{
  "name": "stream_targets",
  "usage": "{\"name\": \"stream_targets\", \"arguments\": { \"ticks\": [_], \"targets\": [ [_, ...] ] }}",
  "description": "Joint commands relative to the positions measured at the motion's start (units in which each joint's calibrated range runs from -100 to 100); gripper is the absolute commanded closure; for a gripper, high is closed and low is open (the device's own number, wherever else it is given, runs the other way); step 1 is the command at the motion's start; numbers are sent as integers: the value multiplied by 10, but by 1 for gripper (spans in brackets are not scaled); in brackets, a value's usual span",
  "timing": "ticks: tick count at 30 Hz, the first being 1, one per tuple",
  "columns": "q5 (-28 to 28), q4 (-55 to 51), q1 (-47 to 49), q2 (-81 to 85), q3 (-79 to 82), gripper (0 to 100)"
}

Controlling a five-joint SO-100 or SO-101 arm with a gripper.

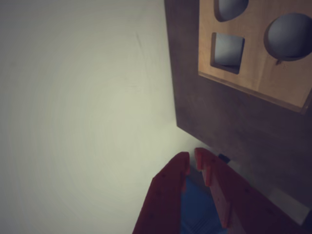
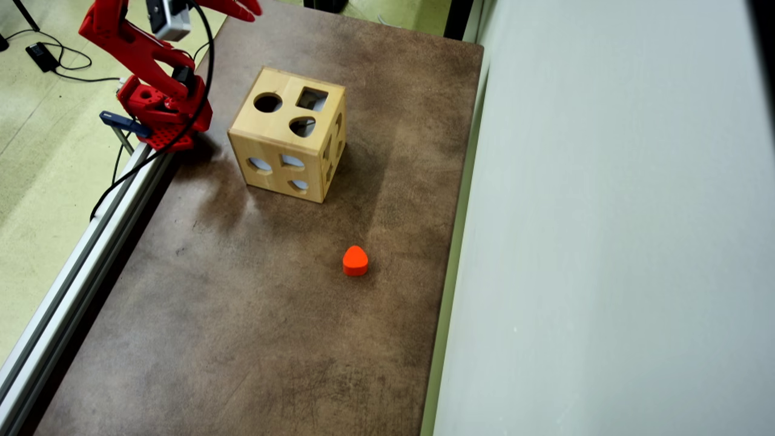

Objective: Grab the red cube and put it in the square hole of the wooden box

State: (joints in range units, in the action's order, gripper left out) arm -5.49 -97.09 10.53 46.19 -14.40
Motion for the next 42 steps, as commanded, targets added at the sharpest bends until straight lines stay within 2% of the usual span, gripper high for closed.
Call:
{"name": "stream_targets", "arguments": {
  "ticks": [1, 8, 21, 30, 42],
  "targets": [
    [6, -5, -37, 58, 71, 98],
    [54, -5, -142, 203, 242, 98],
    [57, -6, -123, 249, 259, 98],
    [62, -6, -100, 353, 314, 98],
    [62, -5, -64, 377, 321, 98]
  ]
}}
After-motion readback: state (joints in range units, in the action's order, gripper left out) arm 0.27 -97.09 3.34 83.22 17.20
